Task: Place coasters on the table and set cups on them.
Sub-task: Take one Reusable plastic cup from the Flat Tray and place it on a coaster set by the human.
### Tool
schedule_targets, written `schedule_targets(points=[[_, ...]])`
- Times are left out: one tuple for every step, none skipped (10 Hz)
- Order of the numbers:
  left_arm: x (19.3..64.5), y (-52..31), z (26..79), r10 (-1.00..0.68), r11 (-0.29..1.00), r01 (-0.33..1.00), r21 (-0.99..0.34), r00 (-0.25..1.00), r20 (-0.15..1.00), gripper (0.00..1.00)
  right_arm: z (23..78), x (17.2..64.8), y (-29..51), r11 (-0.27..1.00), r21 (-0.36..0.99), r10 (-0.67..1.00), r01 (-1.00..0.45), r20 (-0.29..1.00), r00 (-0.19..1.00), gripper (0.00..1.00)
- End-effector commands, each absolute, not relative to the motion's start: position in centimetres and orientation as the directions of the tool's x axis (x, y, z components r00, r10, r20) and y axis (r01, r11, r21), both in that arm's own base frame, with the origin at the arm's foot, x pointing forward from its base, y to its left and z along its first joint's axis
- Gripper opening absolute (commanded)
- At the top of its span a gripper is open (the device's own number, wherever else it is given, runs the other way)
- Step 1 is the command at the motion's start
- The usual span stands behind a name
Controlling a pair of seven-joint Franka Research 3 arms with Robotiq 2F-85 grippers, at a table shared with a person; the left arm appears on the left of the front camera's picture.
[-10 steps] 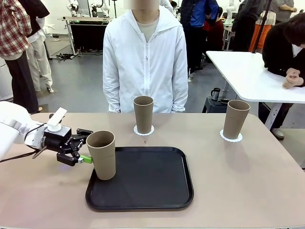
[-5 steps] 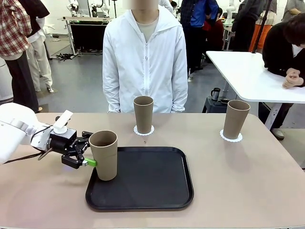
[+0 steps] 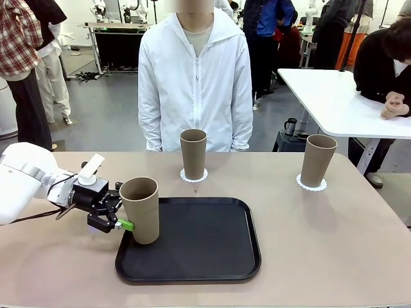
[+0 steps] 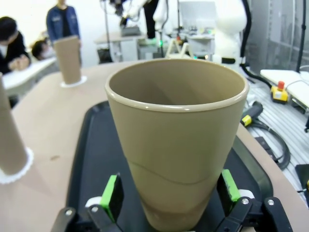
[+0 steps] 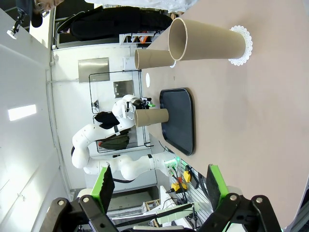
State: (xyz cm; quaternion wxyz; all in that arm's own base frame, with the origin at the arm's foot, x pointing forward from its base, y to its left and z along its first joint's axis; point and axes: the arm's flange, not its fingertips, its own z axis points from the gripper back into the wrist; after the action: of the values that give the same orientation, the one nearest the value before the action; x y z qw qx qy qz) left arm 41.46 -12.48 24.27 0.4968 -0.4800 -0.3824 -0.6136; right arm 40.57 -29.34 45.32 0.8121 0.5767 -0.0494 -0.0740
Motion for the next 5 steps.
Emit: schedule_targets(points=[[41.7,-13.4,23.5,-0.255,-0.239,0.97,0.04,-0.102,0.962,1.0,45.4,40.6,-29.3,0.329,0.942,-0.183,0.067,-0.006,0.983,1.0],[41.7,-13.8,23.3,-0.258,-0.245,0.969,0.038,-0.103,0.961,1.0,45.4,40.6,-29.3,0.329,0.942,-0.183,0.067,-0.006,0.983,1.0],[41.6,-14.1,23.2,-0.259,-0.257,0.966,0.039,-0.107,0.96,1.0,45.4,40.6,-29.3,0.329,0.942,-0.183,0.067,-0.006,0.983,1.0],[41.6,-14.4,23.1,-0.253,-0.27,0.961,0.051,-0.122,0.96,1.0,45.4,40.6,-29.3,0.329,0.942,-0.183,0.067,-0.006,0.983,1.0],[41.5,-14.6,23.0,-0.239,-0.295,0.954,0.057,-0.132,0.962,1.0,45.4,40.6,-29.3,0.329,0.942,-0.183,0.067,-0.006,0.983,1.0]])
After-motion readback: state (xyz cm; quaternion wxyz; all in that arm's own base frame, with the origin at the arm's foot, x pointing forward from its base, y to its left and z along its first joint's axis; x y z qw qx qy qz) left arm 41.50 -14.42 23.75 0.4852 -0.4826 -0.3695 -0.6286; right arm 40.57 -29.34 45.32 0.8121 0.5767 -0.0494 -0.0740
